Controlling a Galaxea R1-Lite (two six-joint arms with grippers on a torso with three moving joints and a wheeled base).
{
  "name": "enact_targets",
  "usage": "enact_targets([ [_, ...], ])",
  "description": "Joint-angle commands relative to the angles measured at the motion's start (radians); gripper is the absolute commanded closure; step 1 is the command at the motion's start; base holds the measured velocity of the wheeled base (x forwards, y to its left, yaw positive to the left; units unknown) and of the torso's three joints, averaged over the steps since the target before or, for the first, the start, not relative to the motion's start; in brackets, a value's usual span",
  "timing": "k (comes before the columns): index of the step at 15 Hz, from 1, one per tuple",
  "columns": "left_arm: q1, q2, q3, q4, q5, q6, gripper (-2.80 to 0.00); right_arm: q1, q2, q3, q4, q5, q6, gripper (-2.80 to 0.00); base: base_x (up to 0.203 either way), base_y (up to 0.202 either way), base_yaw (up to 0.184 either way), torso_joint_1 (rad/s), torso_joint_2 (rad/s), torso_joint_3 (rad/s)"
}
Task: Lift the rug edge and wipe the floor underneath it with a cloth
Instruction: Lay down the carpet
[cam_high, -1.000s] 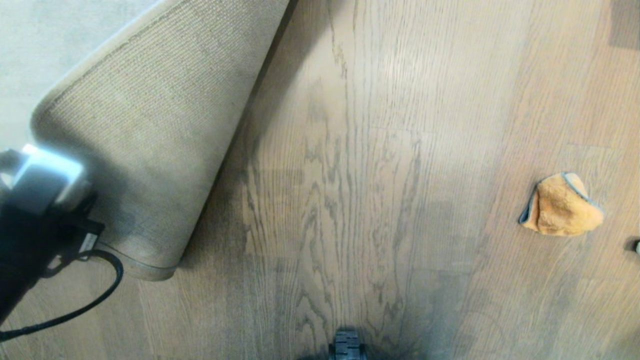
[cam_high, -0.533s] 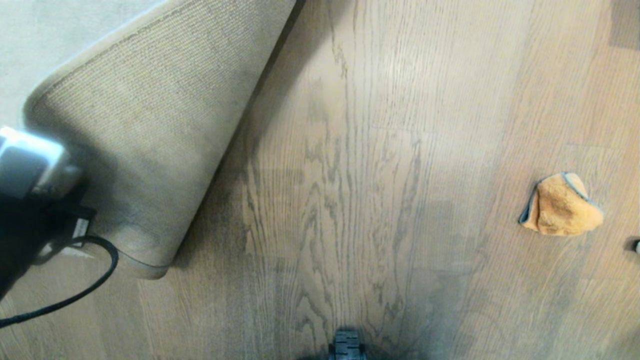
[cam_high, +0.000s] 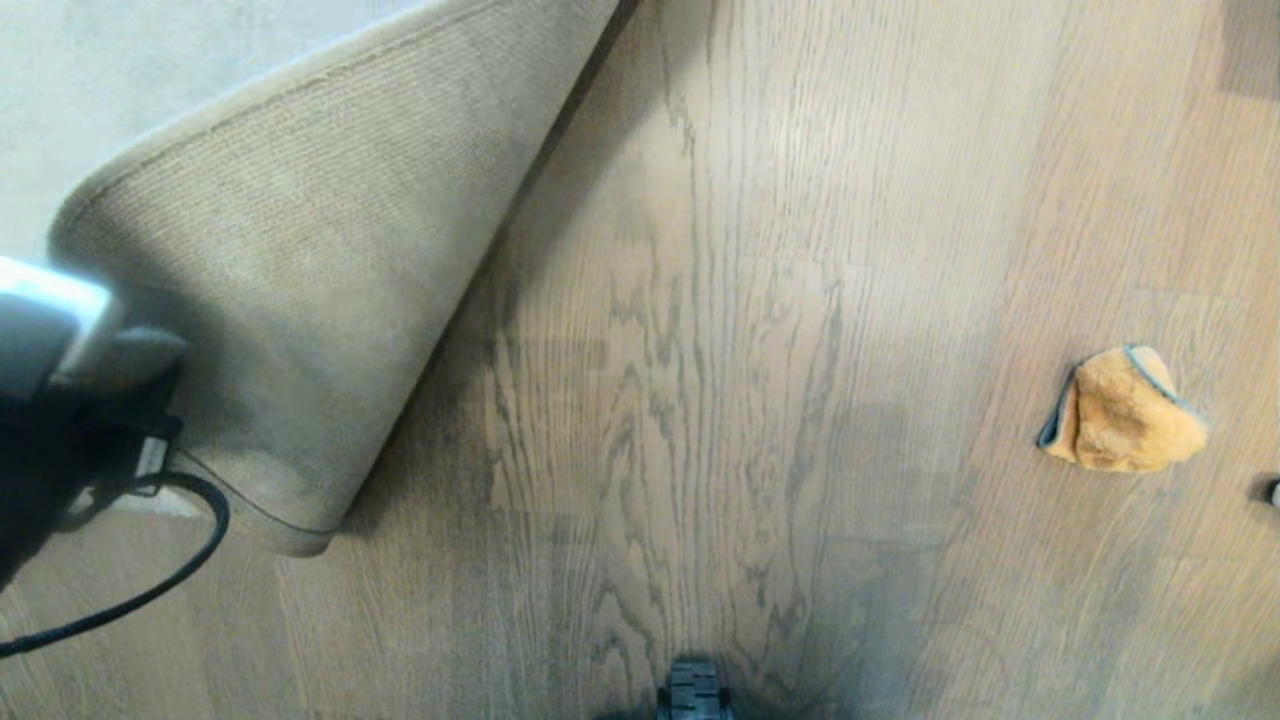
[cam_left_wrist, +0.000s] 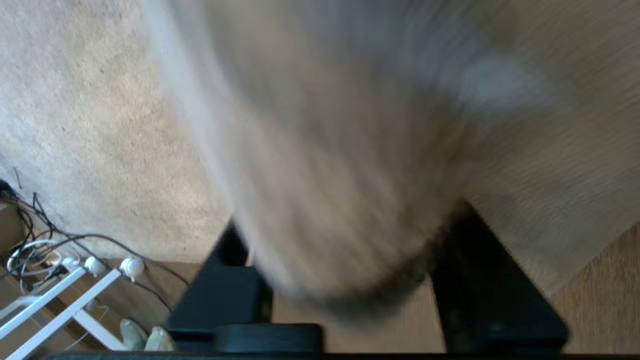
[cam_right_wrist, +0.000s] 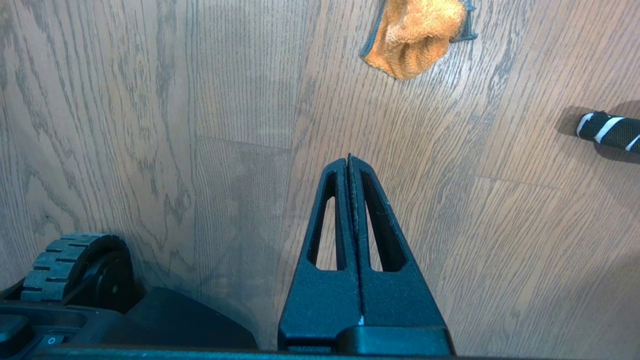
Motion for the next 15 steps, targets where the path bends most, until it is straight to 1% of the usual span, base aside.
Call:
enact_targets([
  [1,0.0,-0.005,0.005,-0.004,-0.003,0.003,-2.8,0.0,0.002,0.0,-0.001,0.0,0.0,0.0,0.0,0.0,0.0,0.0,0.0,0.0],
  [7,0.001,-0.005,0.052,-0.017,-0.002,0.005,-2.8,0.0,0.002,0.0,-0.001,0.0,0.0,0.0,0.0,0.0,0.0,0.0,0.0,0.0],
  [12,-0.002,-0.002,0.034,-0.016,-0.006,0.0,-2.8,0.0,0.002,0.0,-0.001,0.0,0.0,0.0,0.0,0.0,0.0,0.0,0.0,0.0],
  [15,-0.047,0.016,0.03,-0.015,-0.012,-0.019,-2.8,0.0,0.002,0.0,-0.001,0.0,0.0,0.0,0.0,0.0,0.0,0.0,0.0,0.0],
])
